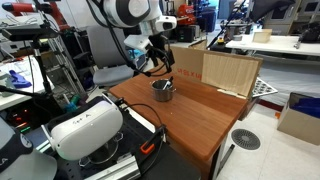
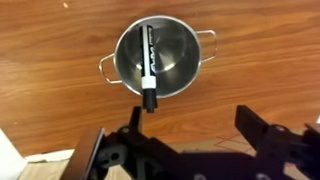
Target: Put the marker in the pot
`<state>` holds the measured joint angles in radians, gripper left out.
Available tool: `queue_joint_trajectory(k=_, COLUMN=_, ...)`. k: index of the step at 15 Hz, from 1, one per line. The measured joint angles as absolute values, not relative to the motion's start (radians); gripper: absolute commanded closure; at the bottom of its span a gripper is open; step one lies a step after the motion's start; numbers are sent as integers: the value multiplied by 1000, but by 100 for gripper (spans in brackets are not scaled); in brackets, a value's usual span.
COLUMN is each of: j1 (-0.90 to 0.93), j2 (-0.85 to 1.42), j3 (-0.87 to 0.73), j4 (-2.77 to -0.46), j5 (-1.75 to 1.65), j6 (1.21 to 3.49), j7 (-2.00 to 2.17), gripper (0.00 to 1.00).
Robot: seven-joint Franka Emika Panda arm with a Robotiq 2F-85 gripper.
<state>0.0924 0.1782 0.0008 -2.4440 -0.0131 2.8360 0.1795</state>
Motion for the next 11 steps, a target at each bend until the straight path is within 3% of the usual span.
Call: queue_joint_trajectory(k=11, j1=84, j2=89, j3=32, j4=-2495, j5=68, j6=2781, j7=143, gripper=0)
